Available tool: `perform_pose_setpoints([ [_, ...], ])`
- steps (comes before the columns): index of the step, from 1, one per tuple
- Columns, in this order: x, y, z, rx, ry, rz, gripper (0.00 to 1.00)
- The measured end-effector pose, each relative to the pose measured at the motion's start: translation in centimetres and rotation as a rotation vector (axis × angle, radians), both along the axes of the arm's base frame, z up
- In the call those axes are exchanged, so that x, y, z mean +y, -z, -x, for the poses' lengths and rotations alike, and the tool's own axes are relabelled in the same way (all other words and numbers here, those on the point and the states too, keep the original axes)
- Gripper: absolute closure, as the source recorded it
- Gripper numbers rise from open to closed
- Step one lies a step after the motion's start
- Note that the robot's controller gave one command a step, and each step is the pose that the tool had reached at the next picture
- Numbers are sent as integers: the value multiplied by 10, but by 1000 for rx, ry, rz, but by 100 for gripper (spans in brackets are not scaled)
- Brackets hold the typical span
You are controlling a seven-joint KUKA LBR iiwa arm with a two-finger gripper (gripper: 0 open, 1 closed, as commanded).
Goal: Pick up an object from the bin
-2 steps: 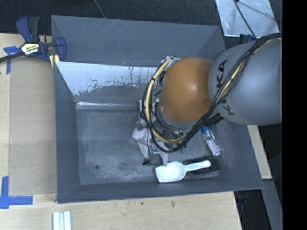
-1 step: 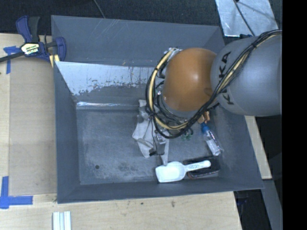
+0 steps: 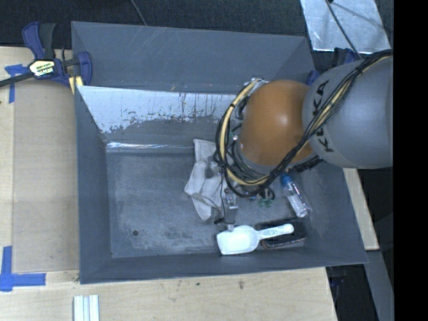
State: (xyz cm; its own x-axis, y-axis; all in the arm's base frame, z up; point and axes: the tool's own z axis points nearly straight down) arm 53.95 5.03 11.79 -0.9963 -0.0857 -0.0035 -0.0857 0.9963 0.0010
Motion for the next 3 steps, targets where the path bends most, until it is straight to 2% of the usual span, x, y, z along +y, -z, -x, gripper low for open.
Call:
perform_pose_setpoints([
  [1,-13,11,-22,1,-13,2,0],
  [2,-6,42,-48,3,-52,1,100],
  [3,-6,42,-48,3,-52,1,100],
])
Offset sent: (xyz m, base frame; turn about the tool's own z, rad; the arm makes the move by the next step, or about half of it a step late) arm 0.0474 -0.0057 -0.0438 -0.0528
